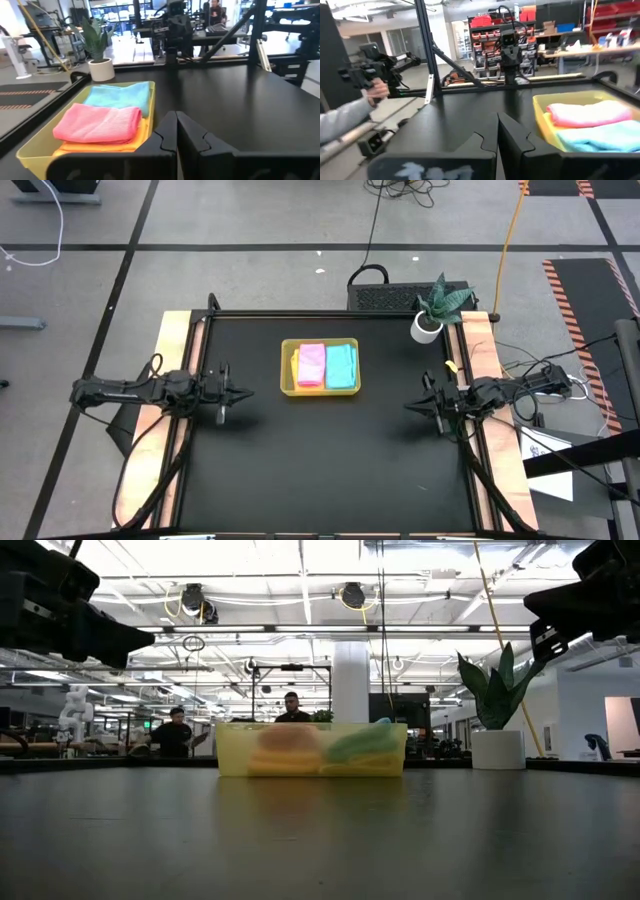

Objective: Fold microfiber towels
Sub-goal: Return to Home Position

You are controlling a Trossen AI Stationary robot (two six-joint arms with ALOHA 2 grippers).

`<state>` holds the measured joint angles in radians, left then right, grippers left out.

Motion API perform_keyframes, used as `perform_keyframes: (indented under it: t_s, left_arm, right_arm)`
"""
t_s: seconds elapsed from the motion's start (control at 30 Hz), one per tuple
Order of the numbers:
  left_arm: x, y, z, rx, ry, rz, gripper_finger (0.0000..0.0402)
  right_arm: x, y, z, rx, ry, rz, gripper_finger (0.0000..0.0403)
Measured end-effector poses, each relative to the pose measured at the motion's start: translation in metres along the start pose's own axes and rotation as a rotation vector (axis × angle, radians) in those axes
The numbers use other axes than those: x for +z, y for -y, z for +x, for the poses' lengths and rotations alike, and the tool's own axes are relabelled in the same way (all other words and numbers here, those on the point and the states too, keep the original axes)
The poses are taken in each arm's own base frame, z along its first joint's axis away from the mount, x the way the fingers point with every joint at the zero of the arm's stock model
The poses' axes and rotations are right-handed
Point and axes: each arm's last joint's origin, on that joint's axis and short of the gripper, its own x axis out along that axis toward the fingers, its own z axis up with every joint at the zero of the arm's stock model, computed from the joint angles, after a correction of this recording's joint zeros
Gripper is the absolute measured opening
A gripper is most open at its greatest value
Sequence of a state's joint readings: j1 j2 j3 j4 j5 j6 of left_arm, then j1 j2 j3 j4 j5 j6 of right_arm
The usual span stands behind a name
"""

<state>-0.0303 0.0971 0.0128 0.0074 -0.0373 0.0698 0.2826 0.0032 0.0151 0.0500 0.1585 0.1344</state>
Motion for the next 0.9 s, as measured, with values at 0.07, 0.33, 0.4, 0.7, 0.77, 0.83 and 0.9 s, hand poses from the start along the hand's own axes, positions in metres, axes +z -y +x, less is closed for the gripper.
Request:
perform_keyframes:
  t_s: [0.07, 0.33, 0.4, 0.7, 0.77, 0.83, 0.9]
  left_arm:
    - [0.000, 0.000, 0.000, -0.008, -0.002, 0.000, 0.0001]
    - [0.000, 0.000, 0.000, -0.008, -0.004, 0.022, 0.0003]
    - [0.000, 0.000, 0.000, -0.008, -0.004, 0.024, 0.0002]
    - [0.000, 0.000, 0.000, -0.011, -0.005, 0.015, 0.0003]
    - [0.000, 0.000, 0.000, -0.011, -0.005, 0.019, 0.0003]
    - [0.000, 0.000, 0.000, -0.010, -0.005, 0.026, 0.0007]
    - [0.000, 0.000, 0.000, -0.010, -0.005, 0.026, 0.0009]
  right_arm:
    - [0.001, 0.001, 0.000, -0.024, 0.010, -0.039, 0.0000]
    - [0.001, 0.011, 0.000, -0.206, -0.006, -0.126, 0.0000]
    - [0.001, 0.015, 0.000, -0.223, -0.010, -0.123, 0.0000]
    - [0.002, 0.034, -0.002, -0.213, -0.009, -0.105, 0.0000]
    - [0.004, 0.035, -0.002, -0.182, 0.003, -0.085, 0.0000]
    - [0.005, 0.034, -0.002, -0.121, 0.011, -0.058, 0.0000]
    - [0.005, 0.032, -0.002, -0.070, 0.011, -0.045, 0.0000]
